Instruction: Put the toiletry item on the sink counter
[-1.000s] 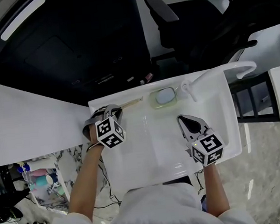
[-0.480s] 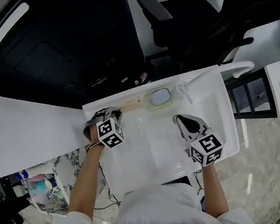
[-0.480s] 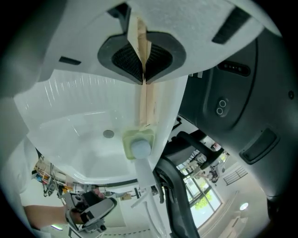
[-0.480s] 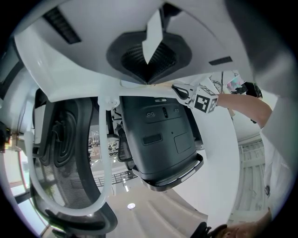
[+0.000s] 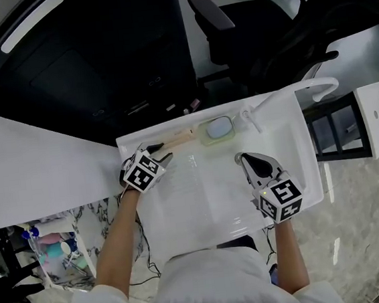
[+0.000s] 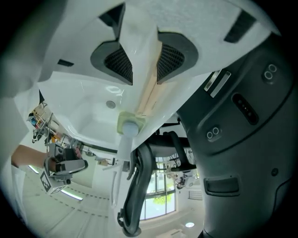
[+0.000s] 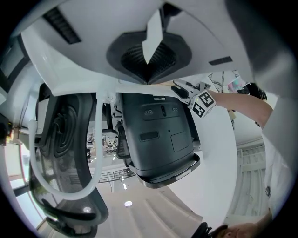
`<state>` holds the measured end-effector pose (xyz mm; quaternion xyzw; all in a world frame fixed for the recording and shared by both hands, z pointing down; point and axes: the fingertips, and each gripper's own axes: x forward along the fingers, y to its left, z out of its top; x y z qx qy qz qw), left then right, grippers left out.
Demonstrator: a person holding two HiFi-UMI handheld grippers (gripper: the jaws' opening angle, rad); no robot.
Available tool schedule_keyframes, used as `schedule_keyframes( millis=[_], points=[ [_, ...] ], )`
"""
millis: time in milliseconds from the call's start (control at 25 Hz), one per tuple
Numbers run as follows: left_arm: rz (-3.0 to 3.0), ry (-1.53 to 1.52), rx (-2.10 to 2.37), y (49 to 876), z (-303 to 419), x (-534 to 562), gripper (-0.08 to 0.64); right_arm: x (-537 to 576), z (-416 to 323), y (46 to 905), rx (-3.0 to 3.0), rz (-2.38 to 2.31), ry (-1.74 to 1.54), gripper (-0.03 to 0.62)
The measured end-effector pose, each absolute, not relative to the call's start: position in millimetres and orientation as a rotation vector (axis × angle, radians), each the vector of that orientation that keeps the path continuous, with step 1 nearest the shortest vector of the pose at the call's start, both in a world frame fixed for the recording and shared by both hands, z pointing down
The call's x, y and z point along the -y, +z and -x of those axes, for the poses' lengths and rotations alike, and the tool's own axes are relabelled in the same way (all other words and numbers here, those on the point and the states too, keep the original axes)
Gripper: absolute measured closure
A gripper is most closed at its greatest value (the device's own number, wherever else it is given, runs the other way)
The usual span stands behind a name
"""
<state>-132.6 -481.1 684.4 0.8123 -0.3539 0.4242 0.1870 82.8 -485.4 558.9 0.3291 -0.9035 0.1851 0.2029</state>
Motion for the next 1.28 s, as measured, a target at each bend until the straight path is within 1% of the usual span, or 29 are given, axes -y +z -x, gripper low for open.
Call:
schedule_keyframes(
  millis=[360, 560, 680, 1080, 1280],
  points=[
    [-2.389, 0.918, 1.23, 610.9, 145.5, 461.3, 0.419, 455.4, -90.4, 517.3, 2.518, -1.062, 0.372, 0.597],
    [-2.458, 0.764, 1.29, 561.2, 145.6, 431.7, 0.52, 426.4, -98.2, 483.3, 2.527, -1.15, 0.281, 0.597],
    [-2.501, 0.684, 1.308, 531.8, 143.8, 408.7, 0.542, 404.7, -101.3, 462.1, 2.529, -1.192, 0.212, 0.597],
    [-2.594, 0.455, 1.487, 434.1, 159.1, 332.8, 0.549, 345.5, -95.4, 389.0, 2.551, -1.273, -0.036, 0.597],
    [-2.622, 0.467, 1.614, 396.1, 168.4, 302.1, 0.549, 325.4, -82.1, 363.7, 2.588, -1.25, -0.133, 0.597]
  ],
)
